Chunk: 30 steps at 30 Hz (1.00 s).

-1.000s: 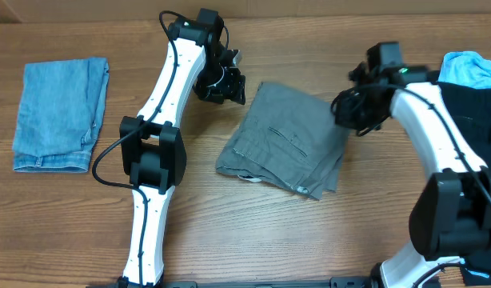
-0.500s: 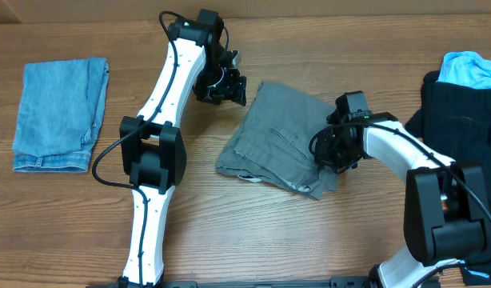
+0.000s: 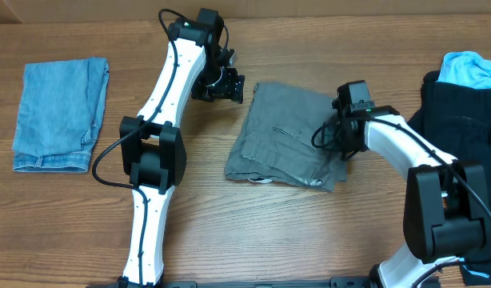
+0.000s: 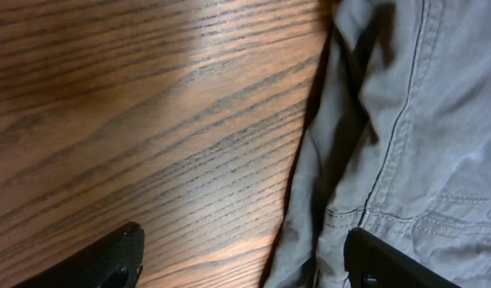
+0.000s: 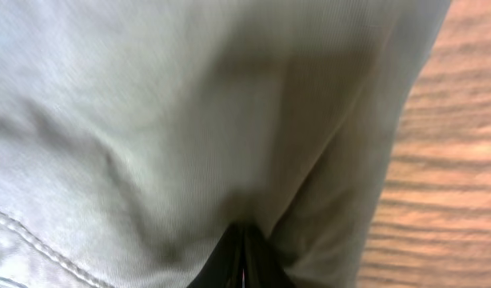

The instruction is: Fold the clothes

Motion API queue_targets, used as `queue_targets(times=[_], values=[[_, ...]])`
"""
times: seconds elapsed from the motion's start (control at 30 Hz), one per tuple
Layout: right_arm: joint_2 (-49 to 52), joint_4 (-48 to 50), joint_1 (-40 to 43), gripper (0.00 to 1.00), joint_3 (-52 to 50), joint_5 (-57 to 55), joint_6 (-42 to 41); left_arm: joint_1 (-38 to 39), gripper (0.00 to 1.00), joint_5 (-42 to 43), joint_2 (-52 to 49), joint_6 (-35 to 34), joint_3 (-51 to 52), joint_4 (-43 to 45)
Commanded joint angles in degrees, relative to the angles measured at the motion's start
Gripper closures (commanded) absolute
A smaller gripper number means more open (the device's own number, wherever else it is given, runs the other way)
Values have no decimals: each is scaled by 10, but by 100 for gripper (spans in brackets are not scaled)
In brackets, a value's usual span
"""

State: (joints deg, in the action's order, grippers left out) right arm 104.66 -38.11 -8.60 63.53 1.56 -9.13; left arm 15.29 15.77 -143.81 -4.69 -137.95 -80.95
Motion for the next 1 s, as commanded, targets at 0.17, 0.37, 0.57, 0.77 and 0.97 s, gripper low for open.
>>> queue_targets(times=[0.17, 0.37, 0.57, 0.77, 0.97], values=[[5, -134, 3, 83, 136, 156, 18, 2, 3, 19, -2, -29, 0, 1], [18, -158, 3, 73, 163, 139, 14, 13, 0, 124, -2, 16, 45, 32], [31, -122, 3, 73, 130, 135, 14, 37, 0, 124, -2, 31, 120, 88], [54, -64, 3, 73, 82, 136, 14, 58, 0, 123, -2, 35, 148, 120], [100, -58, 2, 74, 70, 153, 15, 63, 0, 108, -2, 34, 153, 122]])
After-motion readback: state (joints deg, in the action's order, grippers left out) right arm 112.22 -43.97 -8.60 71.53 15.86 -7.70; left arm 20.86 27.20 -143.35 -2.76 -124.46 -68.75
